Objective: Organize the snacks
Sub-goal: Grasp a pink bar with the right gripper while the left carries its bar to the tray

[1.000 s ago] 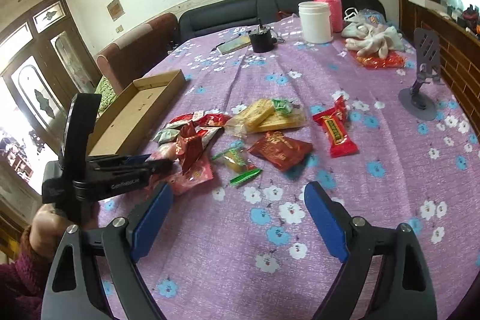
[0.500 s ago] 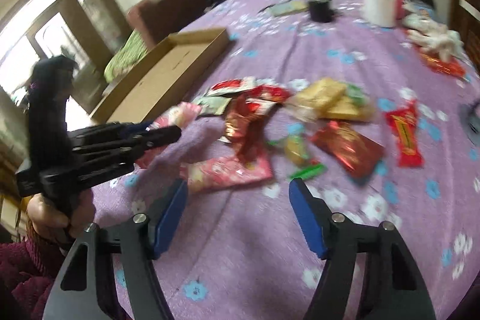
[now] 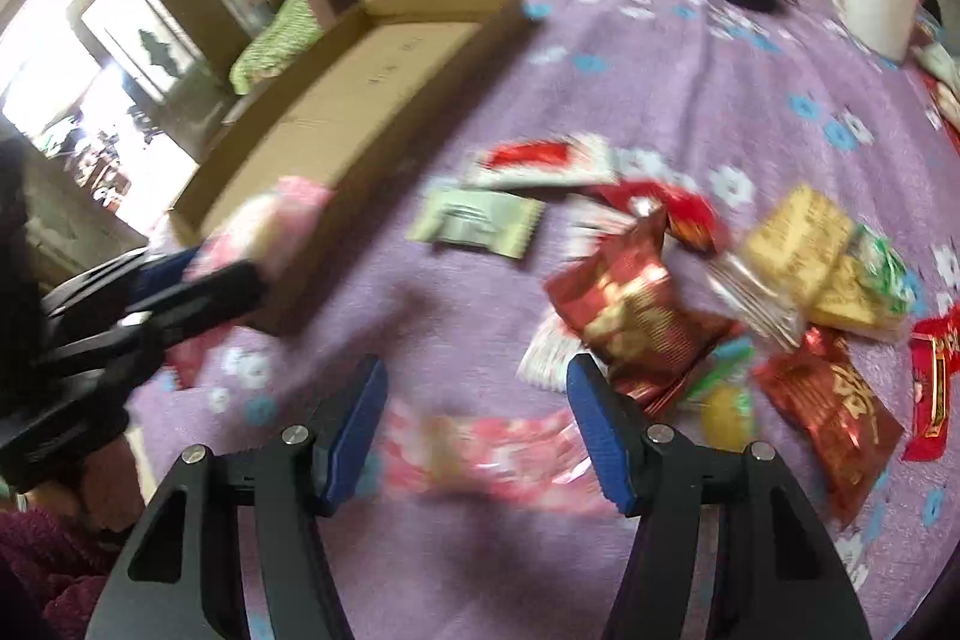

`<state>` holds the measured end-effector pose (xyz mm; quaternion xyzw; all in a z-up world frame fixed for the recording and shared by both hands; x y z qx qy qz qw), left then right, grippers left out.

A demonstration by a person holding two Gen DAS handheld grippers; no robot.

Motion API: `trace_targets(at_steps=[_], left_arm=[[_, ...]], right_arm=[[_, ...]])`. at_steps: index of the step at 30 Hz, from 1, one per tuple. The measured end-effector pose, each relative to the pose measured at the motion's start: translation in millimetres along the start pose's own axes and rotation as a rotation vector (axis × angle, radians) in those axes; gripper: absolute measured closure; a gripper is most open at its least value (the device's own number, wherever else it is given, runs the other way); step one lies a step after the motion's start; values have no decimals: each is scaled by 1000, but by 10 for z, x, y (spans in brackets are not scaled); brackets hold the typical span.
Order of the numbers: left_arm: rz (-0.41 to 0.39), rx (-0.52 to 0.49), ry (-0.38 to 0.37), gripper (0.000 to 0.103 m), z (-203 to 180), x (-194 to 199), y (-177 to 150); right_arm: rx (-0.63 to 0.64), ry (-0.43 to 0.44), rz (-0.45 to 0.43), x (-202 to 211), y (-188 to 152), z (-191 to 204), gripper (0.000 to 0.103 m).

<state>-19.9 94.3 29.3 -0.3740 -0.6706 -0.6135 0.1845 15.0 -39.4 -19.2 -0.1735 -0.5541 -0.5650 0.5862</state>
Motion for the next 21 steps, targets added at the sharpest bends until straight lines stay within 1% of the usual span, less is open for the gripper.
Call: trace_targets(at_steps=[4, 7, 8, 9, 12, 16, 17, 18, 19, 21], left_arm=[[1, 0, -7, 76, 11, -10, -9], [-3, 0, -15, 76, 10, -10, -10], [-3, -2, -17, 76, 3, -14, -7], [-4, -3, -20, 76, -9, -16, -6], [-4, -7, -25, 76, -28, -37, 6], [-8, -18, -16, 76, -54, -25, 0], [-13, -22, -7, 76, -50, -7, -5], [-16, -27, 2, 76, -42, 6, -4], [-22, -30, 13, 76, -28, 26, -5], [-29, -26, 26, 76, 7, 56, -12]], right_arm=[[-22, 3, 46, 80, -178, -131, 41], [-4, 61, 99, 185, -400, -80, 41], [22, 75, 107, 228, -475, -29, 41], [58, 65, 101, 270, -530, 22, 41], [127, -20, 57, 321, -562, 93, 41], [127, -48, 25, 206, -481, 83, 42], [138, -65, 24, 160, -469, 100, 50], [150, -80, 27, 118, -462, 123, 66], [159, -99, 32, 71, -468, 150, 68], [173, -128, 4, 66, -470, 202, 69]])
Point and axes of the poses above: each gripper's, at about its wrist camera, not at the fingertips, and x roughly against the way its jaws point, z to its left, y to its top, the point moved 5 cm from there along -x, roughly the way its jaws point, and after that the axes turned 5 degrees about -x, right-handed, at the moved point
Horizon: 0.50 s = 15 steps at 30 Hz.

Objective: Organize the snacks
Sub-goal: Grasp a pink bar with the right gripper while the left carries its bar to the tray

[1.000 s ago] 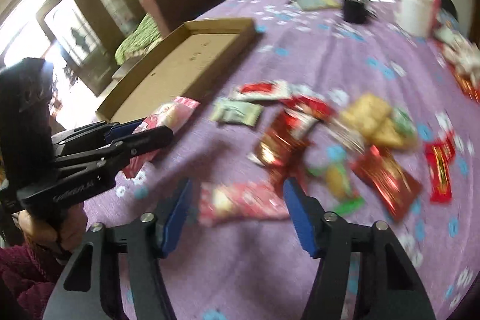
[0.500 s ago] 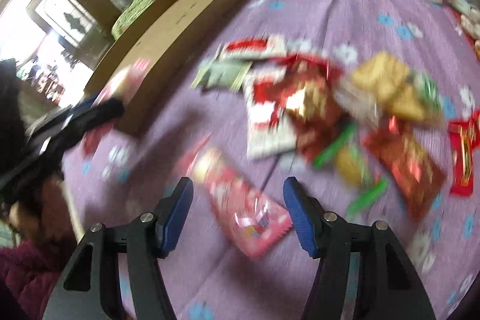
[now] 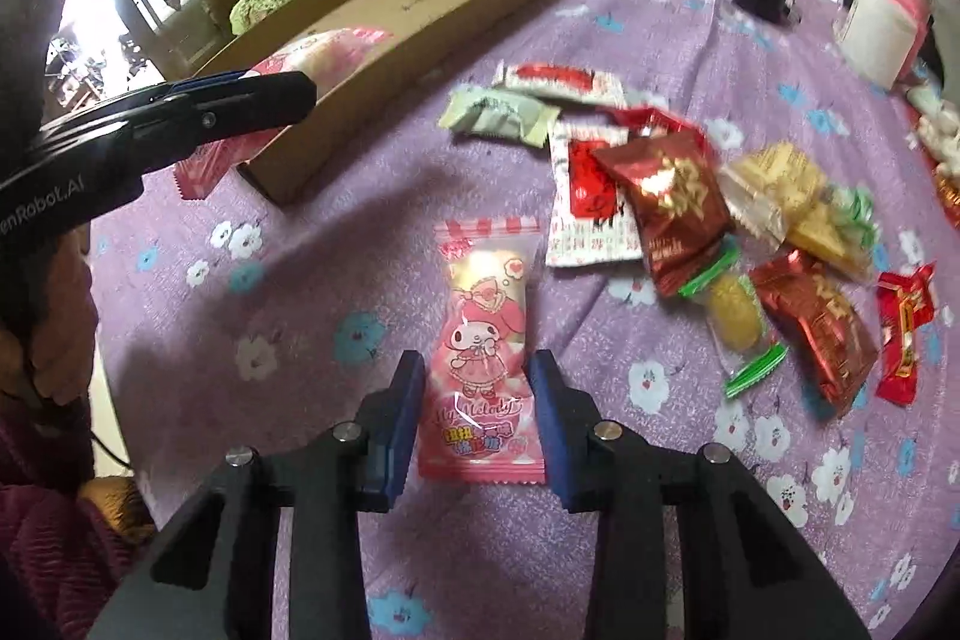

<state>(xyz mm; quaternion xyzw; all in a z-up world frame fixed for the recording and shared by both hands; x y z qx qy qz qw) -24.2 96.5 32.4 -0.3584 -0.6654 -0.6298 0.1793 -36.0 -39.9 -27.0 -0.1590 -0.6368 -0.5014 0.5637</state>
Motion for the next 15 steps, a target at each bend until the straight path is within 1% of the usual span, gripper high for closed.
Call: trace_targets(at_steps=[2, 7, 13, 15], left_arm=[[-6, 8, 4, 76, 45, 21, 2], [-37, 25, 18, 76, 149, 104, 55], [-75, 61, 59, 76, 405, 241, 136], [-83, 74, 77, 76, 510, 262, 155]], right_arm=[[2, -23, -20, 54, 24, 16, 70], [-21, -23, -87, 259, 129, 71, 70], [-49, 39, -136, 357, 339, 257, 70], [-62, 72, -149, 360, 450, 349, 70]])
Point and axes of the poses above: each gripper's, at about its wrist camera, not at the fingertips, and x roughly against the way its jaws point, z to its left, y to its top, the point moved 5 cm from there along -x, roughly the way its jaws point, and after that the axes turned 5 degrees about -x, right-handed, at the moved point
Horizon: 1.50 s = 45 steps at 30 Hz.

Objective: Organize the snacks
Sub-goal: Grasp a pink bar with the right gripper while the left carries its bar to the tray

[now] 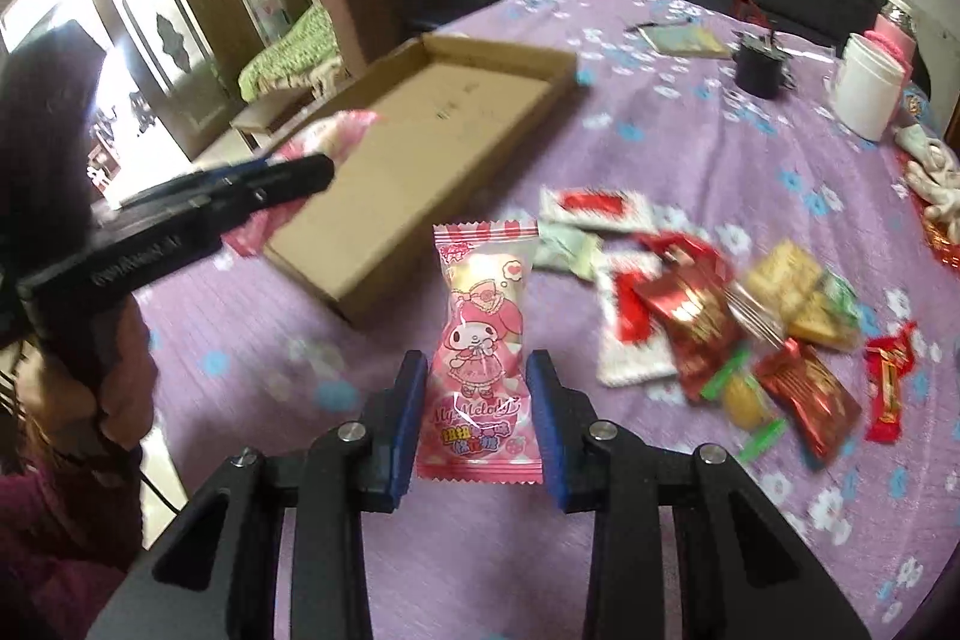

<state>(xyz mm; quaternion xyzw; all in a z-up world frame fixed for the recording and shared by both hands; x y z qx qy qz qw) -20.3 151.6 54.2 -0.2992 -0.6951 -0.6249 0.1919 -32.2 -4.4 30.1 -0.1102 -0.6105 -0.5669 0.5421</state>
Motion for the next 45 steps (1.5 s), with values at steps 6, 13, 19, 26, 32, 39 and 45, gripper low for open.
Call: trace_targets(at_steps=[6, 13, 19, 26, 32, 39, 45], left_arm=[[-14, 45, 75, 76, 392, -46, 57], [17, 113, 159, 75, 844, -207, -81], [23, 133, 189, 75, 966, -324, -161], [8, 184, 169, 75, 1040, -451, -218], [-25, 251, 145, 75, 1137, -426, -219], [-45, 273, 146, 75, 1189, -405, -210], [-52, 267, 156, 75, 1199, -410, -195]], right_arm=[[-11, 63, -38, -156, 365, 338, 70], [-19, 107, -26, -641, 601, 715, 70], [-13, 70, -29, -930, 625, 795, 70], [12, 21, -47, -1074, 558, 782, 70], [61, -6, -63, -1147, 516, 857, 70], [79, -10, -75, -1182, 509, 898, 69], [105, -32, -97, -1177, 494, 934, 69]])
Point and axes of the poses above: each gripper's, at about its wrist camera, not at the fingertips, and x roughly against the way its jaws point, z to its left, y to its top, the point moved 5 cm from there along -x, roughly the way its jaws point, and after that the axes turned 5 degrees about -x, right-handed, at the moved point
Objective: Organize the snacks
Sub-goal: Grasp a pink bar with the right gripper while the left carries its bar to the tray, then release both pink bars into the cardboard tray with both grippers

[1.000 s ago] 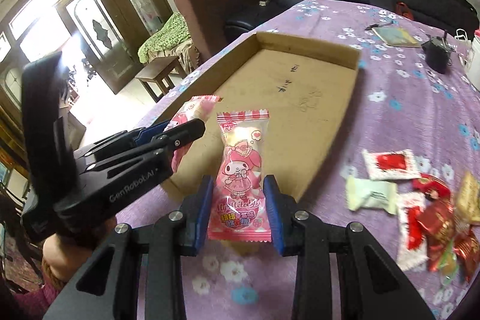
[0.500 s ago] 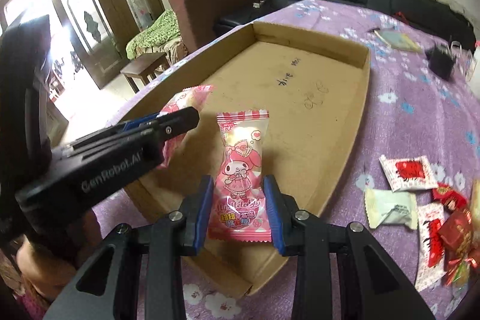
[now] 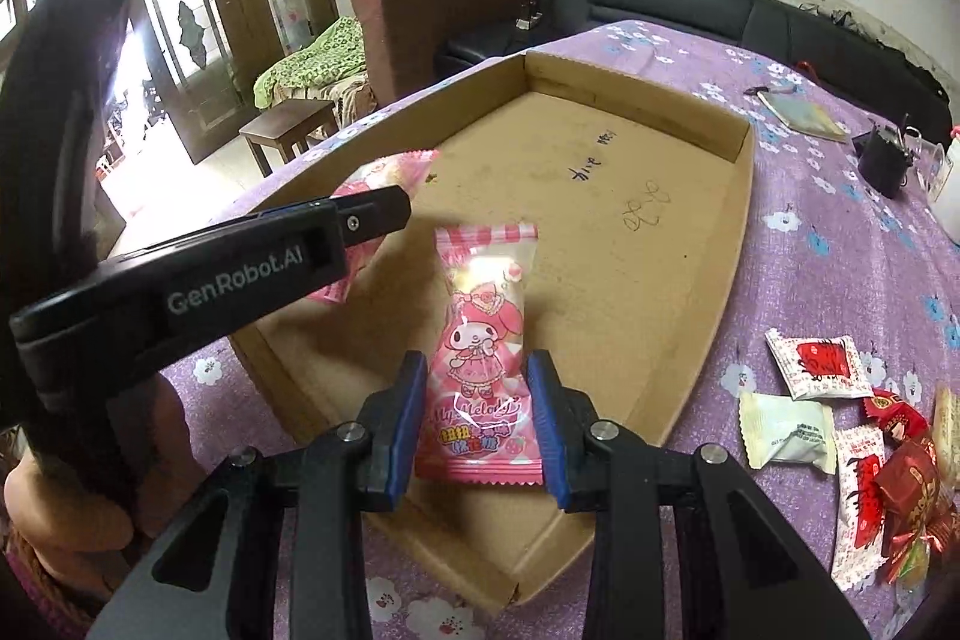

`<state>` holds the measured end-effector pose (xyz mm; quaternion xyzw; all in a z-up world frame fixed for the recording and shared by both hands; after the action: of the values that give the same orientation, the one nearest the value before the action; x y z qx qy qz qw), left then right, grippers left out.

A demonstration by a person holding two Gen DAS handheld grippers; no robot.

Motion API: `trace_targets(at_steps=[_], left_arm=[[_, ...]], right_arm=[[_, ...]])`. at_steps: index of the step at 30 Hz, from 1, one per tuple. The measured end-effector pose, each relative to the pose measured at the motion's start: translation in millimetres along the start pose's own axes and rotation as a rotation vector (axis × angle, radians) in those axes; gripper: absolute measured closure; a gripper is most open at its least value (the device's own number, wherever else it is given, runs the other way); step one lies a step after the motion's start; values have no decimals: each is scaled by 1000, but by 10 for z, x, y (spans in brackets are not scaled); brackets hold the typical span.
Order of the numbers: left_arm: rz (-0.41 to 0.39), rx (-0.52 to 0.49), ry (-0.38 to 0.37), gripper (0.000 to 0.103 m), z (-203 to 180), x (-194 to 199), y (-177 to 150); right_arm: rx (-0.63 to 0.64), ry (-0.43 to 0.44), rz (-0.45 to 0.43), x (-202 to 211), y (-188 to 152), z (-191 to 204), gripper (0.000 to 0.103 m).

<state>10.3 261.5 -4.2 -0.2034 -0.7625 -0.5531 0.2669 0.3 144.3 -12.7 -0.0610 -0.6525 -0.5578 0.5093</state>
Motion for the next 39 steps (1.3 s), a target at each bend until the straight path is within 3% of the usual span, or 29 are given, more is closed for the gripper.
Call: trace_targets(at_steps=[13, 19, 39], left_arm=[[7, 6, -13, 74, 16, -17, -2], [-9, -1, -16, 58, -3, 19, -1], [-29, 2, -18, 57, -27, 41, 22]], right_arm=[[10, 5, -33, 53, -34, -22, 69], [15, -6, -70, 139, -21, -60, 63], [-186, 73, -167, 438, 164, -423, 60]])
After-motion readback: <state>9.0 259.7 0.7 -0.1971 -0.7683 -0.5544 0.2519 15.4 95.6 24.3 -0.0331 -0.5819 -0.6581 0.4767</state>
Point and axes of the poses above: each gripper's, at about its wrist camera, not at the fingertips, and x roughly against the way its jaws point, z to its left, y to its top, the point moved 5 cm from there along -x, roughly the way its jaws point, and after that the axes turned 5 degrees about -x, right-handed, at the moved point
